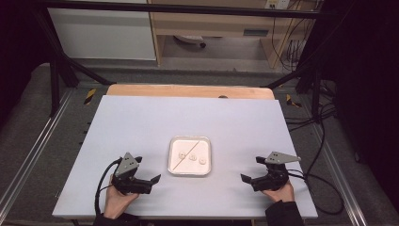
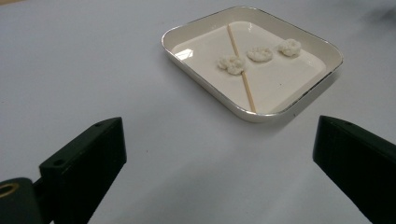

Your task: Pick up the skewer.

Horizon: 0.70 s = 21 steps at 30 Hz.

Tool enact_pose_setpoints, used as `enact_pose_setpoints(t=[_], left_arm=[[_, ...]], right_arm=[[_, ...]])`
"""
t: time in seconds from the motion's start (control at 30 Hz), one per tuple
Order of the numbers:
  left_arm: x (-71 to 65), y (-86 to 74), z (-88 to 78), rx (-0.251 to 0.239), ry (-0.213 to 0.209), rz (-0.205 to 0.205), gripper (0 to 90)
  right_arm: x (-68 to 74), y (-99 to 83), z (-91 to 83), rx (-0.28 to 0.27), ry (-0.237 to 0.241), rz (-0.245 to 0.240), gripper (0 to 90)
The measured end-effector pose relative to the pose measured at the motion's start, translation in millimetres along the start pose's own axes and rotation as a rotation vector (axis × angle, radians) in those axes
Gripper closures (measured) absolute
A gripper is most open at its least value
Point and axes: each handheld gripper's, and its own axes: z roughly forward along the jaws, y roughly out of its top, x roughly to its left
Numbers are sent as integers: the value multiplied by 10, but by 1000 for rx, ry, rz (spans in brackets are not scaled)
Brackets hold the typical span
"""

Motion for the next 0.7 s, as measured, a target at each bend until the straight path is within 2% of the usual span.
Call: enact_pose_setpoints(t=[0.13, 0.7], left_arm=[[18, 11, -15, -1, 7, -6, 27], [-7, 206, -6, 45, 44, 32, 33]], right_arm=[[4, -2, 0, 1, 2, 2, 7], [3, -1, 3, 3, 0, -1, 6]])
